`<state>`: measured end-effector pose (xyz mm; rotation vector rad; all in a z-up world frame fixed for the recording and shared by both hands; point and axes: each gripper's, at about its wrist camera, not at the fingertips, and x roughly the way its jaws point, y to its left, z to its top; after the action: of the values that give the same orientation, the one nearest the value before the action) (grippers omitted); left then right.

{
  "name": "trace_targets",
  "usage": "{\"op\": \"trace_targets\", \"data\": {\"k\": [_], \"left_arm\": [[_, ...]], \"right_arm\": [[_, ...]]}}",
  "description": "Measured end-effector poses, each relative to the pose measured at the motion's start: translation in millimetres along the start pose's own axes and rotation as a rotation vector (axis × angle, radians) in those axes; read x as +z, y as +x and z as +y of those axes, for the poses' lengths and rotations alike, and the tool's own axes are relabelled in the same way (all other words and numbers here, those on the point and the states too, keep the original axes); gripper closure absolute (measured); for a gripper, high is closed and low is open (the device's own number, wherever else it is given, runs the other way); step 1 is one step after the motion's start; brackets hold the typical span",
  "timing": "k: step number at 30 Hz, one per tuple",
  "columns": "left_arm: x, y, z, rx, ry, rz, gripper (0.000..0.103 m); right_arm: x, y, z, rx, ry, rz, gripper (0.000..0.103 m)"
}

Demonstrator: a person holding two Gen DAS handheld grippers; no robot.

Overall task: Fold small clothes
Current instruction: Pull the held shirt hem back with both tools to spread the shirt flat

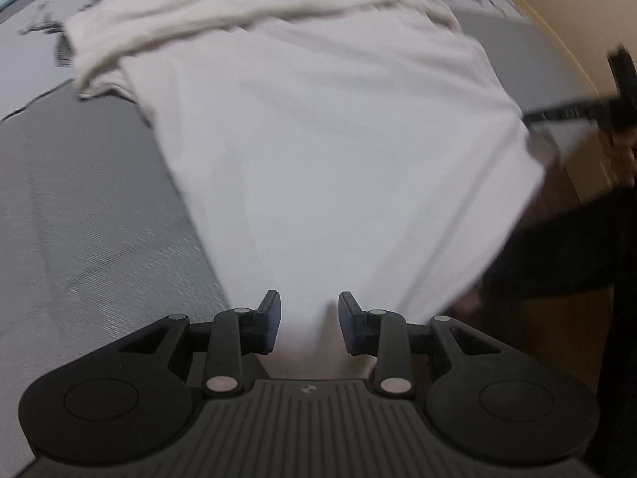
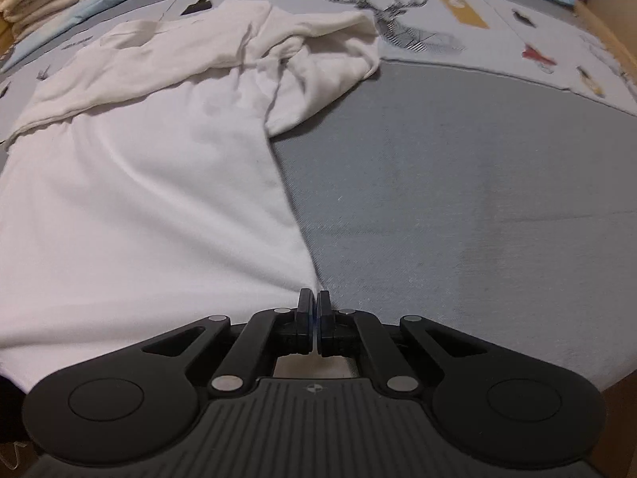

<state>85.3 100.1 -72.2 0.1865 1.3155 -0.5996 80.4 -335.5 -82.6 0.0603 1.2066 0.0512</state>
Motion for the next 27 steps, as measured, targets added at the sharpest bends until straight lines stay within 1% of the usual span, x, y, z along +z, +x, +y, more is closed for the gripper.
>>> {"op": "trace_targets", "data": {"k": [1, 2, 3, 4, 5, 7, 8, 10, 12, 14, 15, 17, 18, 19, 20, 21, 23, 25, 27], "left_arm": [[-2.2, 1.0, -2.4, 0.007, 0.013, 0.010, 0.059], [-2.3, 4.5, -2.0, 0.023, 0.019, 0.017, 0.055], [-3.7, 5.2, -0.4, 0.045, 0.018, 0.022, 0.053], [-3.8, 6.5, 5.3, 0.063, 0.007, 0.027, 0.053], [-5.4, 6.0, 9.5, 0.079, -0.008, 0.033, 0.053], [-8.5, 5.6, 19.2, 0.121, -0.031, 0.050, 0.053], [-11.1, 5.6, 22.7, 0.130, -0.036, 0.060, 0.053], [-21.1, 2.3, 23.3, 0.117, -0.029, 0.081, 0.053], [-29.3, 2.7, 21.9, 0.103, -0.007, 0.099, 0.053], [-35.5, 2.0, 18.0, 0.108, 0.019, 0.100, 0.053], [-38.1, 1.5, 16.8, 0.109, 0.022, 0.095, 0.054], [-41.8, -0.3, 16.0, 0.112, 0.026, 0.089, 0.064], [-42.6, -1.5, 15.7, 0.116, 0.031, 0.085, 0.085], [-42.8, -2.8, 16.0, 0.113, 0.031, 0.079, 0.103], [-43.5, -6.5, 16.4, 0.105, 0.028, 0.064, 0.103], [-44.1, -10.7, 15.7, 0.099, 0.032, 0.041, 0.103], [-45.8, -25.6, 22.1, 0.076, 0.023, -0.023, 0.103], [-46.5, -41.9, 30.6, 0.067, -0.033, -0.084, 0.103], [-49.0, -45.8, 39.0, 0.055, -0.084, -0.090, 0.103]], "right_arm": [[-3.1, -0.1, 1.5, 0.004, -0.008, 0.012, 0.099], [-5.5, -0.3, 3.1, -0.003, -0.026, 0.021, 0.094], [-7.6, 0.2, 2.5, -0.010, -0.040, 0.025, 0.085], [-8.5, 0.7, 3.0, -0.013, -0.045, 0.030, 0.080], [-10.0, 1.6, 1.4, -0.014, -0.046, 0.038, 0.078], [-18.8, 1.0, 2.4, -0.025, -0.044, 0.059, 0.078], [-19.4, 3.9, 1.7, -0.034, -0.044, 0.071, 0.078], [-23.4, 6.1, -0.4, -0.062, -0.058, 0.091, 0.078], [-27.1, 5.9, -0.3, -0.067, -0.074, 0.103, 0.078], [-29.5, 5.7, -0.8, -0.071, -0.082, 0.106, 0.078], [-31.1, 6.8, -1.5, -0.073, -0.081, 0.106, 0.078], [-33.6, 4.6, -1.8, -0.082, -0.082, 0.107, 0.078], [-34.8, 3.9, -2.2, -0.085, -0.082, 0.108, 0.079], [-35.9, 2.8, -2.4, -0.087, -0.081, 0.106, 0.081], [-37.0, 1.0, -2.6, -0.086, -0.080, 0.101, 0.095], [-37.1, -2.0, -4.2, -0.077, -0.075, 0.094, 0.097], [-34.6, -15.0, -8.5, -0.020, -0.031, 0.039, 0.098], [-32.4, -28.7, -18.7, 0.036, 0.042, -0.008, 0.098], [-32.9, -34.5, -29.8, 0.053, 0.105, -0.023, 0.098]]}}
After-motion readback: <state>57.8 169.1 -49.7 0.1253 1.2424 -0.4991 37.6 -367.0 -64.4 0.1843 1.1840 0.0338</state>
